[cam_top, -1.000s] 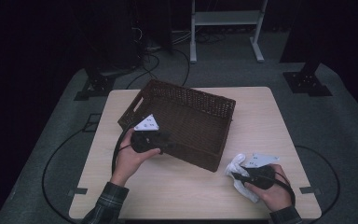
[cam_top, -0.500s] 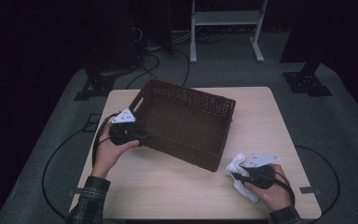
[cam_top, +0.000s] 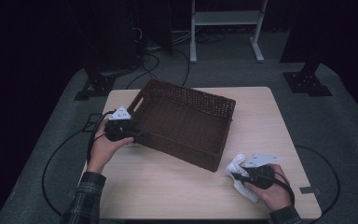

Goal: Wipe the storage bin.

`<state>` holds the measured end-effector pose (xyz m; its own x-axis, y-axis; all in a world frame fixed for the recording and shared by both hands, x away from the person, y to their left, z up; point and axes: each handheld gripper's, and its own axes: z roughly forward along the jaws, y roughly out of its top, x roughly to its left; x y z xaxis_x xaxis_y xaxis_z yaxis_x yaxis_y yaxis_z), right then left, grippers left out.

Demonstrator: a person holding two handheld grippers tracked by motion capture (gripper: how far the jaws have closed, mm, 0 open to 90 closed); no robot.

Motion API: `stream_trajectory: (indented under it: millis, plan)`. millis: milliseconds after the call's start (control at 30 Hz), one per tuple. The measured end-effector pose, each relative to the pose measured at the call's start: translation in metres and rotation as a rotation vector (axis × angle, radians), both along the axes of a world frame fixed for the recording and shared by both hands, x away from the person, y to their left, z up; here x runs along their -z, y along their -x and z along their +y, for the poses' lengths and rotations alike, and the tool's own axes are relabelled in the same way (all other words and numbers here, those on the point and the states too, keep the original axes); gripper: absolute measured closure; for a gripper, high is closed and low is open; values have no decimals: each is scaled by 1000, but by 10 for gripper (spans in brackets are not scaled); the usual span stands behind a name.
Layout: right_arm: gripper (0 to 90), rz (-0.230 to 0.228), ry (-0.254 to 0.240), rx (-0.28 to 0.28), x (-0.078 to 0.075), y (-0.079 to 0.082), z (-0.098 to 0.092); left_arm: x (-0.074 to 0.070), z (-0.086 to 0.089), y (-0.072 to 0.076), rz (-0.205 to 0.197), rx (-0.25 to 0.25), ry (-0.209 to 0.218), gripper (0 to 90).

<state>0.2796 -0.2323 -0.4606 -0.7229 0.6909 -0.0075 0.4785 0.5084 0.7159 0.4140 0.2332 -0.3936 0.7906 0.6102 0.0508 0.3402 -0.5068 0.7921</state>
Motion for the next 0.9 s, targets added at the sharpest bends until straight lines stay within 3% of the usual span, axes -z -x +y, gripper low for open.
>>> stream_trajectory:
  millis: [333,533,900]
  plan:
    - [675,-2,0,1,0,0,0,-1,-6,8,-3,7,-19,380]
    - [674,-4,-1,5,0,0,-1,-2,-10,19,-4,33,-39,469]
    - [674,-3,1,5,0,0,-1,0,-19,33,1,82,-21,570]
